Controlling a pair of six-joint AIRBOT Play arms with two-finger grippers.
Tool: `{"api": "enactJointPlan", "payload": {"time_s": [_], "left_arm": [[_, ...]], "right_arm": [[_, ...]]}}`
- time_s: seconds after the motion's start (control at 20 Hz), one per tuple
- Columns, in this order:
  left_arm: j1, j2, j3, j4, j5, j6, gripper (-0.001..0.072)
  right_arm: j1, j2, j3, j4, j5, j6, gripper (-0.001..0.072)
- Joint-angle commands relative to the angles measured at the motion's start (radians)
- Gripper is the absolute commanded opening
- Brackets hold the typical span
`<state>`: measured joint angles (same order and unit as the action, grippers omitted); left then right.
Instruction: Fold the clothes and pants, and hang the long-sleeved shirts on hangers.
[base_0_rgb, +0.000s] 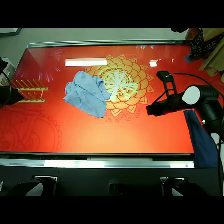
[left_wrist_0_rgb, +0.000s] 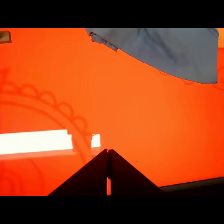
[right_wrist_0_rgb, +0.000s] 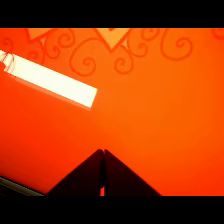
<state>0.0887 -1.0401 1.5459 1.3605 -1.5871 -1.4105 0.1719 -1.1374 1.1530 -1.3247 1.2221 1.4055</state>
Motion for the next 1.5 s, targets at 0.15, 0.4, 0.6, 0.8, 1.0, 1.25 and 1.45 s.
{"api": "enactJointPlan", "payload": {"time_s": [0.15,0.4,0.6,0.8,1.0,1.25,1.45], "left_arm": [[0.001,0.000,0.000,0.002,0.002,0.068,0.0024],[0.001,0.000,0.000,0.000,0.036,0.067,0.0024],[0.001,-0.010,-0.001,-0.005,0.080,-0.129,0.0350],[-0.032,-0.159,0.000,-0.010,0.160,-0.240,0.0720],[-0.138,-0.418,0.000,0.021,0.341,-0.240,0.0720],[-0.186,-0.676,0.004,0.025,0.539,-0.240,0.0720],[-0.181,-0.767,0.004,0.045,0.604,-0.240,0.0719]], "right_arm": [[0.001,0.001,0.000,0.000,-0.005,0.000,0.0040],[0.001,0.001,0.001,0.001,-0.005,0.001,0.0040],[0.001,0.001,0.001,0.005,-0.001,0.001,0.0040],[0.001,0.001,0.000,0.008,0.014,0.001,0.0040],[0.001,0.001,0.001,0.008,0.017,0.001,0.0041],[0.001,0.001,0.000,0.008,0.038,0.003,0.0041],[0.001,0.001,0.000,0.008,0.036,0.061,0.0041]]}}
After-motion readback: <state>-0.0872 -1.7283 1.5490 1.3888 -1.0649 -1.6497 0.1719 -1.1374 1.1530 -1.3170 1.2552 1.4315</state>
